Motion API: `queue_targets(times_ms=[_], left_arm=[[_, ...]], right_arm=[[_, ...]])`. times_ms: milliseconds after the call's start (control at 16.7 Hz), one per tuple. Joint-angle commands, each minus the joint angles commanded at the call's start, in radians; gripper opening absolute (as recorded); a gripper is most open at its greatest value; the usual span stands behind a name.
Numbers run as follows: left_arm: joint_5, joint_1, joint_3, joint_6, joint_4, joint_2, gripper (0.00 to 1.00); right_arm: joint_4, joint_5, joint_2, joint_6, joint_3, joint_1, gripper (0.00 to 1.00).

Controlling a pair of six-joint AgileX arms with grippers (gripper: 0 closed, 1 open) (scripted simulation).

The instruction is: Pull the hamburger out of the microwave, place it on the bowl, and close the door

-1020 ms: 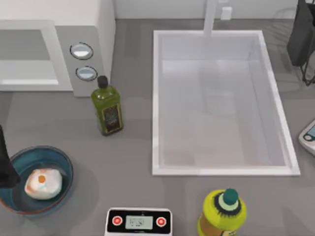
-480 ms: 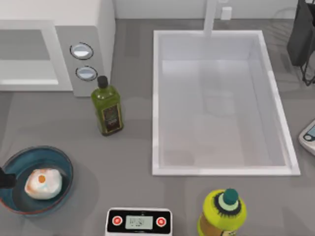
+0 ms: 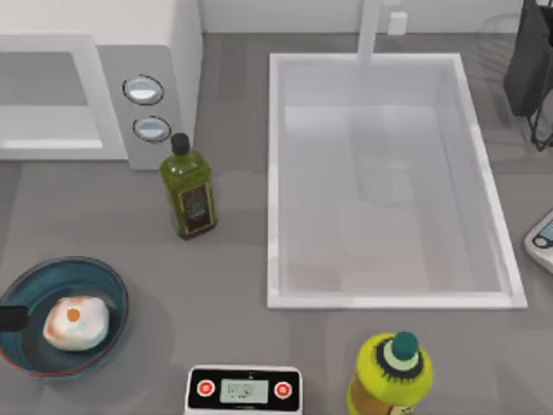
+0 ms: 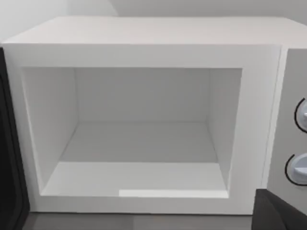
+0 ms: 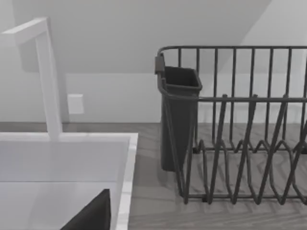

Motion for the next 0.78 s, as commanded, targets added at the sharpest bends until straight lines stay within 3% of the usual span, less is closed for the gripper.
queue_targets(times_ms=[480, 600, 780], left_arm=[[-0.003, -0.003, 0.001, 0.000, 0.003, 0.004, 0.00], [-0.041, -0.041, 0.012, 0.001, 0.031, 0.040, 0.00], [-0.167, -0.167, 0.038, 0.002, 0.102, 0.139, 0.00]], right_arm=[[0.000, 0.000, 0.000, 0.000, 0.000, 0.000, 1.00], [0.000, 0.000, 0.000, 0.000, 0.000, 0.000, 1.00], [0.000, 0.000, 0.000, 0.000, 0.000, 0.000, 1.00]])
